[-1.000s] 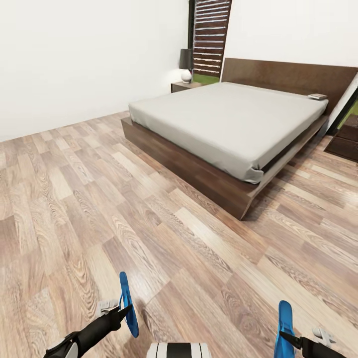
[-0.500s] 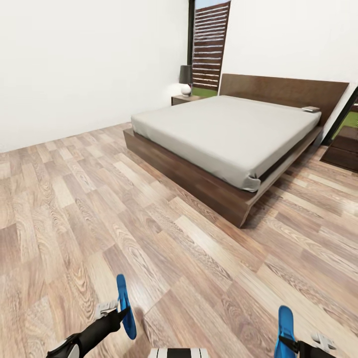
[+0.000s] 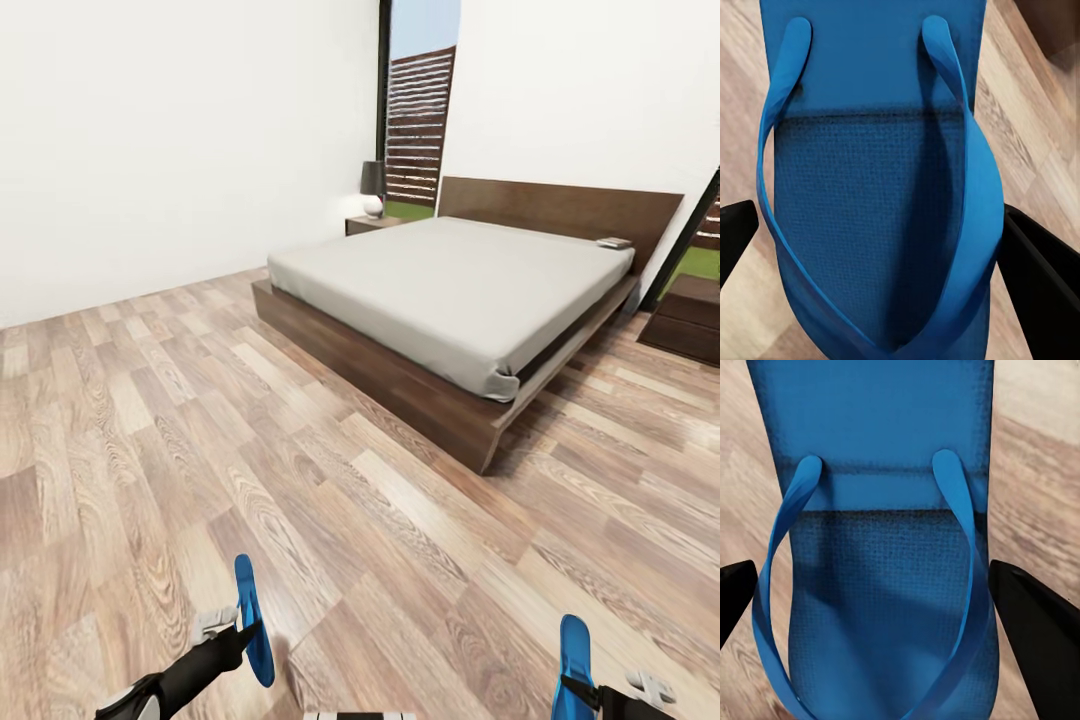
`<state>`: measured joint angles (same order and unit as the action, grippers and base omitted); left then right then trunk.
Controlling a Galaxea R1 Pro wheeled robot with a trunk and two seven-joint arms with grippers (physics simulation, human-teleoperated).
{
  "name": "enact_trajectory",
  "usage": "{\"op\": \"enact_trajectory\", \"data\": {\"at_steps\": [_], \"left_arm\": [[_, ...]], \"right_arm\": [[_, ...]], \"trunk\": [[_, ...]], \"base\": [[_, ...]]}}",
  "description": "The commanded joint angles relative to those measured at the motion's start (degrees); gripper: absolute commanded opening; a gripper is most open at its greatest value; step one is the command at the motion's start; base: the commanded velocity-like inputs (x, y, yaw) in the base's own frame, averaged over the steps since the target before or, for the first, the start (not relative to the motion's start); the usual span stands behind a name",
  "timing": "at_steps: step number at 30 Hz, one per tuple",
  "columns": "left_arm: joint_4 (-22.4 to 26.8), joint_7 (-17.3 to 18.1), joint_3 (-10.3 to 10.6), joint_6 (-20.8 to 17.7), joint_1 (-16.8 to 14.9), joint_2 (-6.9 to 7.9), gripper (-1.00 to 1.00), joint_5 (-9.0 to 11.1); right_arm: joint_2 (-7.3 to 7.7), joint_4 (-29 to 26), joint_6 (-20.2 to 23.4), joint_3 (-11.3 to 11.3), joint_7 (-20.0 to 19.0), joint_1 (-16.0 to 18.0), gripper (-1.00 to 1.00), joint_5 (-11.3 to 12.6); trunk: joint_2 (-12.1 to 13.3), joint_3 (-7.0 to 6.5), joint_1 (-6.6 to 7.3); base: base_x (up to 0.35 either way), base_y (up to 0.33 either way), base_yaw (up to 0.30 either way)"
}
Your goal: In the bedroom, move the book from the bed onto either nightstand, and place the two sandals side by side next to the bed.
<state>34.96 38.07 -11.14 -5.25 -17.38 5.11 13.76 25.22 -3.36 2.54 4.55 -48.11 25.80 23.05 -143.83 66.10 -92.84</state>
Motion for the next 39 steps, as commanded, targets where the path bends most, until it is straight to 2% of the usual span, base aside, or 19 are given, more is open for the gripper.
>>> {"op": "enact_trajectory", "data": {"at_steps": [1,22,39], "left_arm": [[-0.01,0.34,-0.11,-0.55,-0.02,-0.01,-1.0,0.48],[-0.07,0.26,-0.11,-0.52,-0.02,-0.04,-1.0,0.48],[-0.07,0.25,-0.11,-0.51,-0.02,-0.1,-1.0,0.48]], "right_arm": [[0.01,0.02,0.27,0.41,-0.23,0.01,-1.0,-0.2],[0.01,0.02,0.27,0.44,-0.23,-0.03,-1.0,-0.19],[0.01,0.02,0.27,0.39,-0.23,-0.04,-1.0,-0.2]], "trunk": [[0.0,-0.18,0.03],[0.28,-4.83,0.58],[0.51,-8.6,1.01]], "base": [[0.0,0.0,0.0],[0.0,0.0,0.02],[0.0,0.0,0.249]]}}
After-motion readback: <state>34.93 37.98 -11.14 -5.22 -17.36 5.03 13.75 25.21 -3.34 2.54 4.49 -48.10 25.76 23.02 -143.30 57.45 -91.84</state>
